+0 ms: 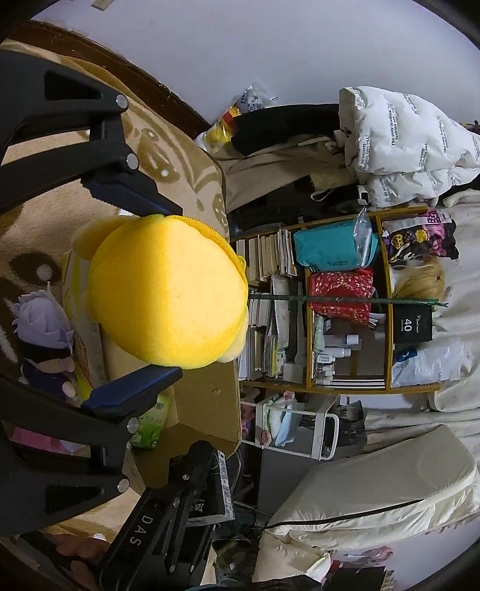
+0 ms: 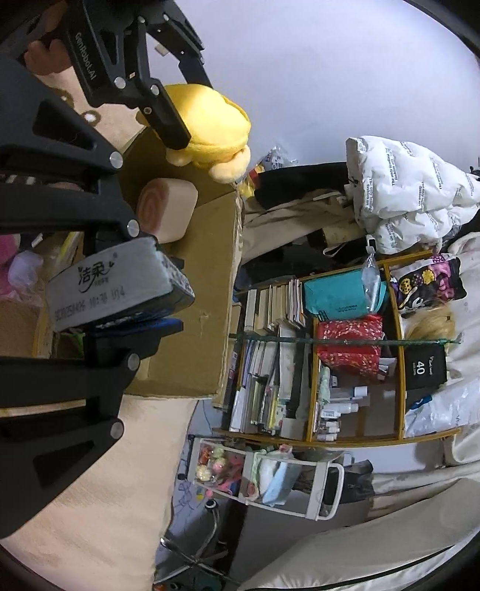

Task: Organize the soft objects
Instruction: 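Carry the yellow plush and black tissue pack into the box and release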

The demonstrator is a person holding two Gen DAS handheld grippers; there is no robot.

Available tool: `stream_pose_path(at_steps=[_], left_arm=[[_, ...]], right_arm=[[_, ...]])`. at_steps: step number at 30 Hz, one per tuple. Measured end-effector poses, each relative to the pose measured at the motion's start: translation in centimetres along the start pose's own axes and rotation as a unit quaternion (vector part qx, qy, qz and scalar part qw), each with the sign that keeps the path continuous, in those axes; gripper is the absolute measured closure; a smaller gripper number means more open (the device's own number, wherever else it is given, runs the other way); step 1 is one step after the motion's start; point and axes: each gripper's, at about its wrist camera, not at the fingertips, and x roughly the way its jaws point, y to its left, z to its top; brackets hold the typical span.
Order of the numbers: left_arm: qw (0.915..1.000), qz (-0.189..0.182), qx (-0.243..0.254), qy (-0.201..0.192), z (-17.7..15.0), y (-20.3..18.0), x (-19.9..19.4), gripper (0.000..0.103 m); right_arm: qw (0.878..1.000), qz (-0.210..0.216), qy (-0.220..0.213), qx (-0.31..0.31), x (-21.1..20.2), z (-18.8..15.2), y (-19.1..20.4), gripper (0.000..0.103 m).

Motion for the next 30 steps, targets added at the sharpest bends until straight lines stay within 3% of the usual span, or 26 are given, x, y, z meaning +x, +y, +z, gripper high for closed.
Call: stream_pose_path(at_steps=[9, 12, 16, 27, 30], left_arm=[[1.0, -0.001, 0.001, 0.009, 0.0, 0.0, -0.1, 0.015], [0.9999, 0.004, 0.002, 0.014, -0.1, 0.1, -0.1, 0.014], [0.9995, 0.021, -0.005, 0.024, -0.4, 0.6, -0.2, 0.01], [0.9988, 0.03, -0.023, 0.031, -0.8, 2.1, -2.7, 0.005], [0.999, 0.023, -0.016, 0.034, -1.0, 2.2, -4.0, 0.004]], right_arm=[[1.0, 0.005, 0.01, 0.001, 0.2, -0.3, 0.2, 0.073], [1.0, 0.004, 0.009, 0.002, 0.1, -0.3, 0.2, 0.059], [1.0, 0.002, 0.007, 0.002, -0.1, -0.4, 0.3, 0.054], [1.0, 0.006, -0.013, -0.005, -3.4, -0.2, 2.2, 0.005], [1.0, 0.003, -0.022, -0.01, -4.9, -0.1, 2.7, 0.0]])
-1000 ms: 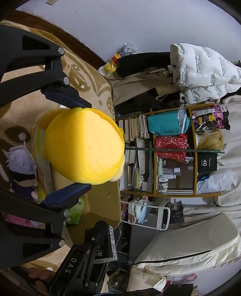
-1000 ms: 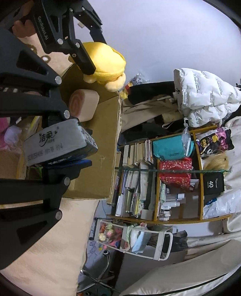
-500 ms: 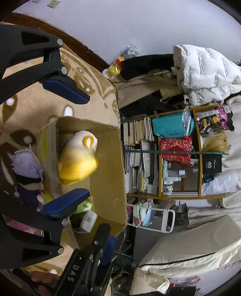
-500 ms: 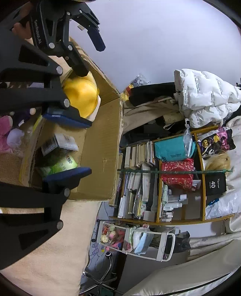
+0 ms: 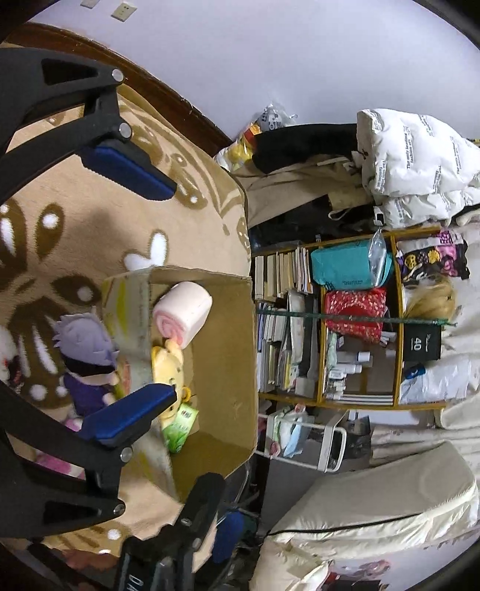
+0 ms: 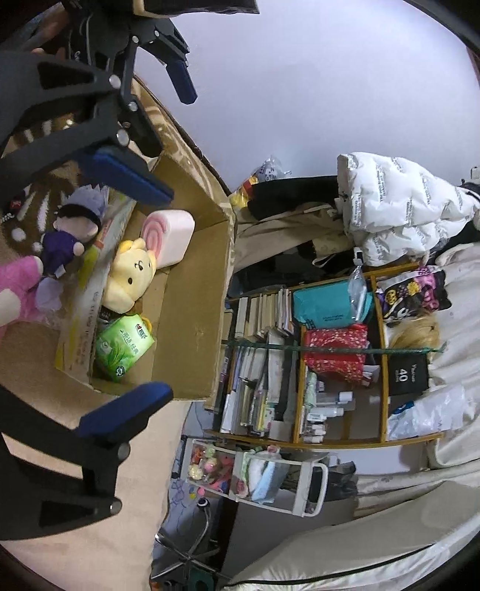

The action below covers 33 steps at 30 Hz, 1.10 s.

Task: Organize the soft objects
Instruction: 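Carry the yellow plush and black tissue pack into the box and release, then move both open grippers back toward the remaining plush toys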

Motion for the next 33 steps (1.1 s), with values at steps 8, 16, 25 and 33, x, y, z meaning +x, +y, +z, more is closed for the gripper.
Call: stream_pose_path(at_steps=[8, 16, 25, 33], left_arm=[[0.9998, 0.007, 0.009, -0.015, -1.3, 0.2, -4.4, 0.002], [0.9999, -0.001, 0.009, -0.004, -2.7, 0.0, -7.3, 0.002], [0.9996, -0.014, 0.01, 0.022, -4.6, -0.6, -9.2, 0.002], [0.9985, -0.016, 0.018, 0.049, -6.0, -1.2, -9.6, 0.002]], right_arm=[[1.0, -0.003, -0.014, 0.006, -3.5, -0.2, 0.7, 0.0], [1.0, -0.009, -0.011, 0.002, -6.6, -1.3, 1.5, 0.0], [1.0, -0.016, -0.009, 0.01, -9.1, -2.9, 2.0, 0.0], [1.0, -0.023, 0.003, 0.007, -10.1, -4.4, 2.7, 0.0]])
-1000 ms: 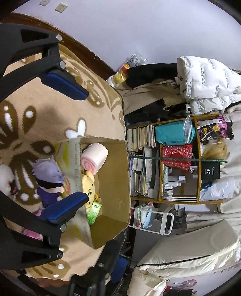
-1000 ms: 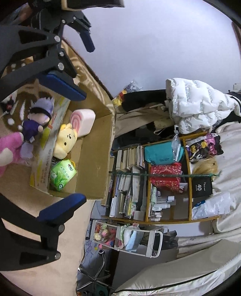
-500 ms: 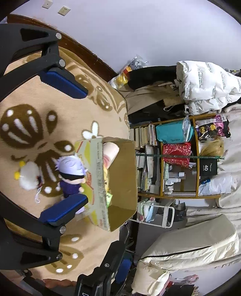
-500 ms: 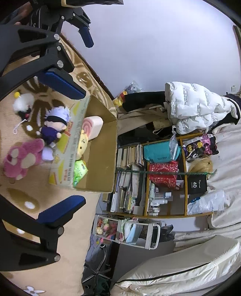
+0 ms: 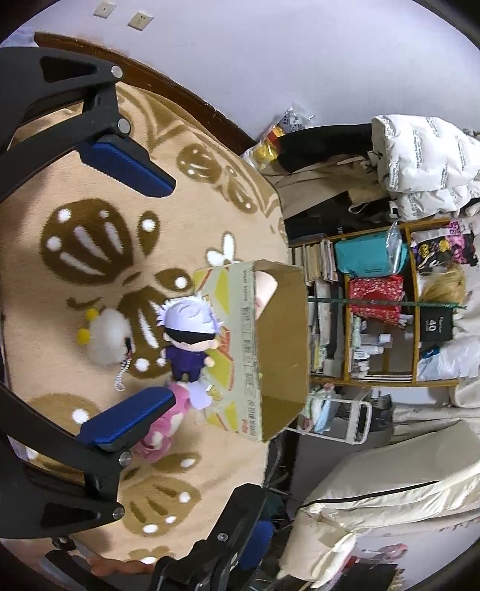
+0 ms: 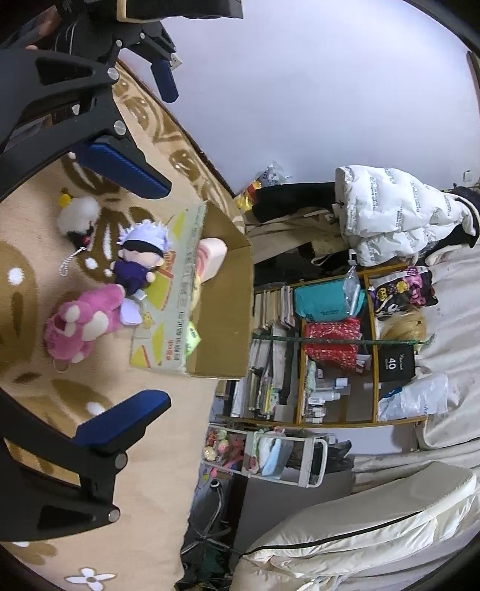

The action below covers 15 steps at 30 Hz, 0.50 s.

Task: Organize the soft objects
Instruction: 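Move both open grippers back toward the remaining plush toys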

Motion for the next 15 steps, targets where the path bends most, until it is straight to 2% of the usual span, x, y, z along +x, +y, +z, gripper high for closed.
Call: stream_pose_path(at_steps=[15], left_arm=[[0.9989, -0.001, 0.002, 0.046, -0.6, 0.1, 2.8, 0.002]], right_arm=[[1.0, -0.004, 0.027, -0.003, 1.3, -0.9, 0.1, 0.0]])
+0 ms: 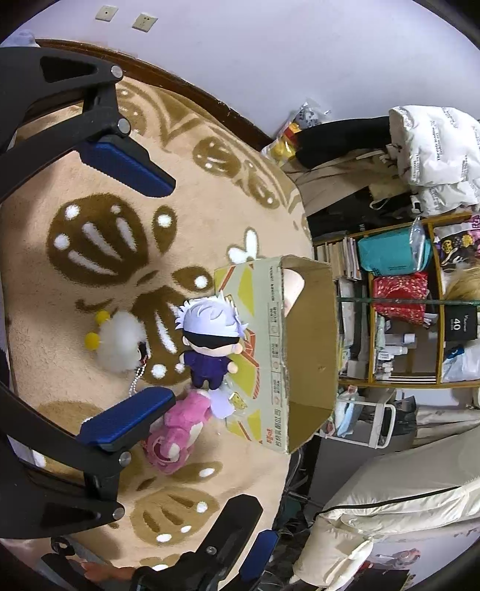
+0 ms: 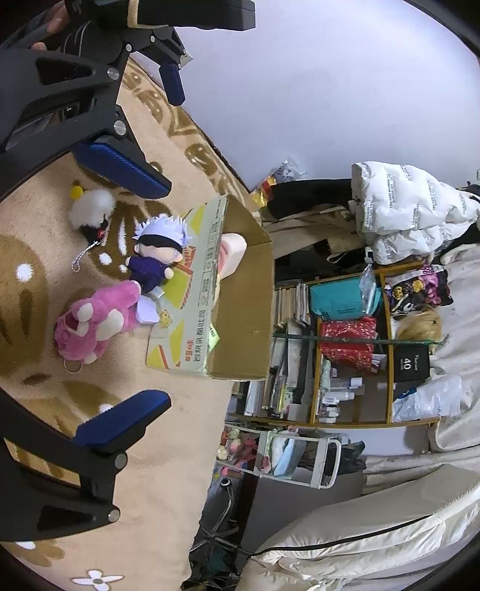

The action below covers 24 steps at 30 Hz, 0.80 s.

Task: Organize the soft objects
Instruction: 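Move both open grippers back toward the remaining plush toys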

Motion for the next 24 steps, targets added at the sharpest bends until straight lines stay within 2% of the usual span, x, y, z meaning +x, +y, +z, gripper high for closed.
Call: stream_pose_path(at_steps=[6, 16, 24], left_arm=[[0.9991, -0.023, -0.013, 0.033, -0.2, 0.1, 1.6, 0.002], [0.9968, -0.016, -0.014, 0.077, -0.6, -0.3, 4.2, 0.002], [0.9922, -0.02, -0.012, 0.123, -1.3, -0.8, 6.4, 0.002]], right_arm=[[1.0, -0.004, 0.018, 0.001, 1.1, -0.2, -0.1, 0.0], [0.999, -0.008, 0.047, -0.002, 3.1, -0.8, -0.2, 0.0], [0.996, -0.009, 0.083, 0.02, 5.8, -1.2, -1.5, 0.0]])
